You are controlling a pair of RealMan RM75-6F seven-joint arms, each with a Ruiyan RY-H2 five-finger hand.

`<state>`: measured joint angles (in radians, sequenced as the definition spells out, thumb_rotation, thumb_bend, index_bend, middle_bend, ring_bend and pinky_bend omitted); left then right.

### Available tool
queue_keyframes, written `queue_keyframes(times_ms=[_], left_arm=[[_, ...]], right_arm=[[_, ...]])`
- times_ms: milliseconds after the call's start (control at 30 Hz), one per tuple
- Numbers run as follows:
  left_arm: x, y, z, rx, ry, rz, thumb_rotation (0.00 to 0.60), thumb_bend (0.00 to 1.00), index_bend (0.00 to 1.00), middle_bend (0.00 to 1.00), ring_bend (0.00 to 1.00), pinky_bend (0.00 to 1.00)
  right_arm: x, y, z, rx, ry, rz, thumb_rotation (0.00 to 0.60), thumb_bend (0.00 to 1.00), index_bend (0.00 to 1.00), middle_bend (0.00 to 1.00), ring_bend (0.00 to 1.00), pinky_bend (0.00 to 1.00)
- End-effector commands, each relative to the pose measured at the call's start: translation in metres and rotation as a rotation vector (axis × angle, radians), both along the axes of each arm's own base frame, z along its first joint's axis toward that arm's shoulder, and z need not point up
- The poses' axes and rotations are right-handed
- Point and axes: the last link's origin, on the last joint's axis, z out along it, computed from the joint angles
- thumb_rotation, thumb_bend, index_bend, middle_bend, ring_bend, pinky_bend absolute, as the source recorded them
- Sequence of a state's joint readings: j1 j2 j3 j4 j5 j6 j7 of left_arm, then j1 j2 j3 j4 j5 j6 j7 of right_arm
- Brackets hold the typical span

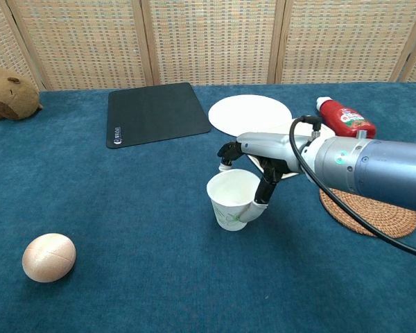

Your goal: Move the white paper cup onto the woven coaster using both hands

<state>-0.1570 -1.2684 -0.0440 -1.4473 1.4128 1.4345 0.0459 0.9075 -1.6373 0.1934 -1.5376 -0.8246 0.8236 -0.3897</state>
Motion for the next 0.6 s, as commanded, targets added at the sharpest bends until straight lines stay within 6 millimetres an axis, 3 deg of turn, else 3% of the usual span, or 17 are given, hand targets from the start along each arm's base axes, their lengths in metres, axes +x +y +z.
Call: queue_keyframes(times_ms=[33,367,600], left_arm=[[0.000,0.000,0.000,0.000,0.000,0.001,0.600,0.14,0.00,0.00,0.00,0.00],[0.000,0.000,0.000,0.003,0.002,-0.001,0.600,0.14,0.00,0.00,0.00,0.00],[0.001,-0.001,0.000,0.008,0.005,-0.004,0.600,0.13,0.00,0.00,0.00,0.00]], right_arm=[[0.001,0.001,0.001,0.000,0.000,0.001,0.600,0.02,0.44,0.07,0.00,0.00],[-0.002,-0.002,0.023,-0.049,0.016,0.001,0.600,0.02,0.45,0.07,0.00,0.00],[-0.026,-0.007,0.056,-0.117,0.082,-0.037,0.600,0.02,0.45,0.07,0.00,0.00]])
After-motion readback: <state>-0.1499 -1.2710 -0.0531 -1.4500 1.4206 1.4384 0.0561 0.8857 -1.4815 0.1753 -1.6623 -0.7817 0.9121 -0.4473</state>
